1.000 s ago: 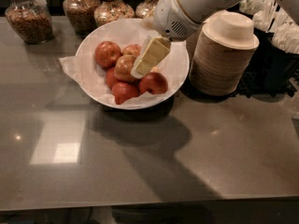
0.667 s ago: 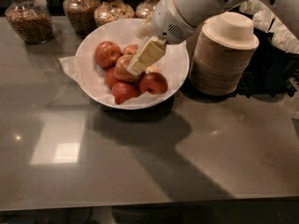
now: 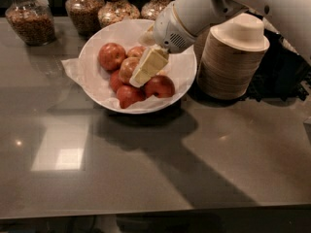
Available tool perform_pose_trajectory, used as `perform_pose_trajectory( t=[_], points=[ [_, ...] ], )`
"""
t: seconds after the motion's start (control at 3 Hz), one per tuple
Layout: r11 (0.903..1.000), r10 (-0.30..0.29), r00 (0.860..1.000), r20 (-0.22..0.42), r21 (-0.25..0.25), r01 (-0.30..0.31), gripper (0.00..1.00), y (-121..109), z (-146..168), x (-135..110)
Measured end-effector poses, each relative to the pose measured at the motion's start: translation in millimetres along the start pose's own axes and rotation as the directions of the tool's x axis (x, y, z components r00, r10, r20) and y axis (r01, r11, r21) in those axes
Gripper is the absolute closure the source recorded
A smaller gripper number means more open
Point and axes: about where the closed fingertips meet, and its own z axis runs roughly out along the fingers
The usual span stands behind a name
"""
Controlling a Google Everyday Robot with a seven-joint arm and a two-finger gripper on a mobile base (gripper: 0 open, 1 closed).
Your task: Pick apple from white bowl
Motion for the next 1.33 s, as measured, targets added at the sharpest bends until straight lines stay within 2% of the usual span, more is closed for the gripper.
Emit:
perform_pose_trajectory(
  t=[1.0,1.33],
  points=[
    [0.9916,0.034,0.998,0.049,-0.126,-0.028,0.29,0.5,32.7,3.3],
    [0.9882,0.053,0.997,0.054,-0.147,-0.044,0.3,0.8,38.8,10.1]
  ],
)
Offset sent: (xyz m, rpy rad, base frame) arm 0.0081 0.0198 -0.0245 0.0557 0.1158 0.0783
